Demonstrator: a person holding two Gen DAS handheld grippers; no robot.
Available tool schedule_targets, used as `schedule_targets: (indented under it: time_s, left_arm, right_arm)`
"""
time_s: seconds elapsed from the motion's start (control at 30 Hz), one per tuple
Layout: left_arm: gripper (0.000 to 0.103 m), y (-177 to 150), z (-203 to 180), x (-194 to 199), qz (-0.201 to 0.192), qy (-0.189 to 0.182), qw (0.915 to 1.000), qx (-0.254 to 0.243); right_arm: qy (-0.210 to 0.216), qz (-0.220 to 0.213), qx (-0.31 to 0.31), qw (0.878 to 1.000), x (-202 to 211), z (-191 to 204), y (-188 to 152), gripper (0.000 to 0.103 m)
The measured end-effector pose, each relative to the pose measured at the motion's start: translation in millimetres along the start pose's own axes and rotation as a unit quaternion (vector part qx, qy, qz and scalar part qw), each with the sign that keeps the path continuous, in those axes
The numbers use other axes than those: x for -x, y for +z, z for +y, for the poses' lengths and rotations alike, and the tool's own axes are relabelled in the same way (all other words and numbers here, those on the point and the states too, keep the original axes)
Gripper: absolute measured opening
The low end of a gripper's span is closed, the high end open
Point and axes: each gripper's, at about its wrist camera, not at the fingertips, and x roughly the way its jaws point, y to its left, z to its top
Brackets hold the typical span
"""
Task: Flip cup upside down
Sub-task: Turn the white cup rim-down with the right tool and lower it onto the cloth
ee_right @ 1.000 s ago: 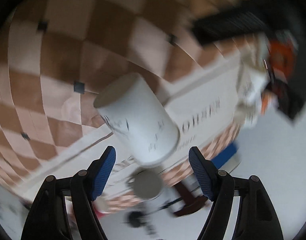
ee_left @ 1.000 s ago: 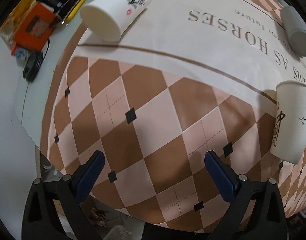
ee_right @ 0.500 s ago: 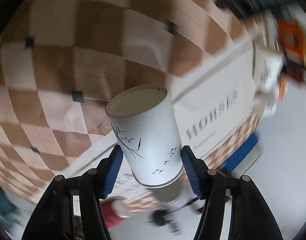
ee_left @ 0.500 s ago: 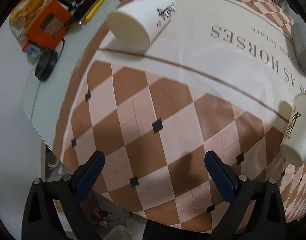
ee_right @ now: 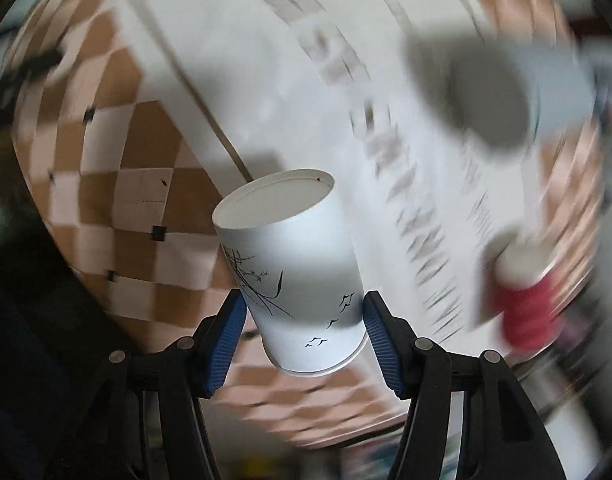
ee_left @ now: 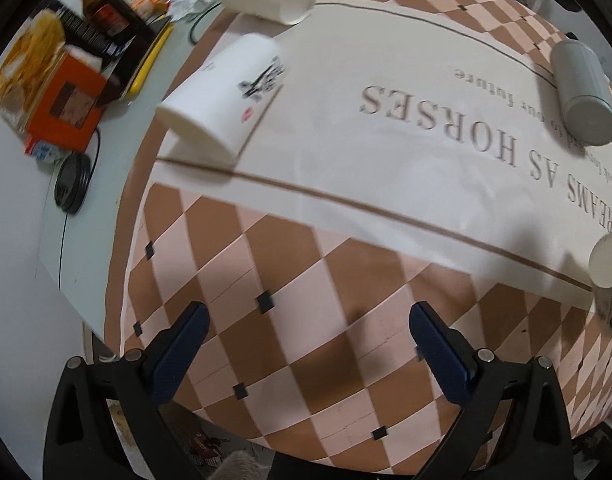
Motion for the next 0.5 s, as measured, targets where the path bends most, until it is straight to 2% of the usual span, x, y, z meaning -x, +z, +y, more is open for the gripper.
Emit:
schedule_targets:
  time_s: [0.1, 0.3, 0.4, 0.47, 0.5]
  left_arm:
    - [0.102, 2, -8, 0, 0.000, -0.004, 0.9999, -0.012]
    - [0.102, -3, -39, 10, 0.006, -0.012, 0.9994, -0.033]
    - [0.102, -4, -47, 12, 0.009, -0.015, 0.9991, -0.039]
    - [0.102, -6, -53, 15, 0.011, -0.017, 0.9990, -0.041]
    - [0.102, -6, -54, 15, 0.012, -0.017, 0.9989, -0.041]
  right_arm:
    - [0.081, 0.033, -0.082, 0.993, -19, -31, -6, 0.062]
    - [0.178, 0.033, -0.206, 0.962, -33, -72, -20, 0.062]
    - [0.197, 0.031, -0.233, 0.952, -35, -84, -24, 0.065]
    - [0.188, 0.033, -0.225, 0.956, -33, -91, -22, 0.069]
    - [0.168, 0.031, -0.220, 0.960, -31, -90, -20, 0.077]
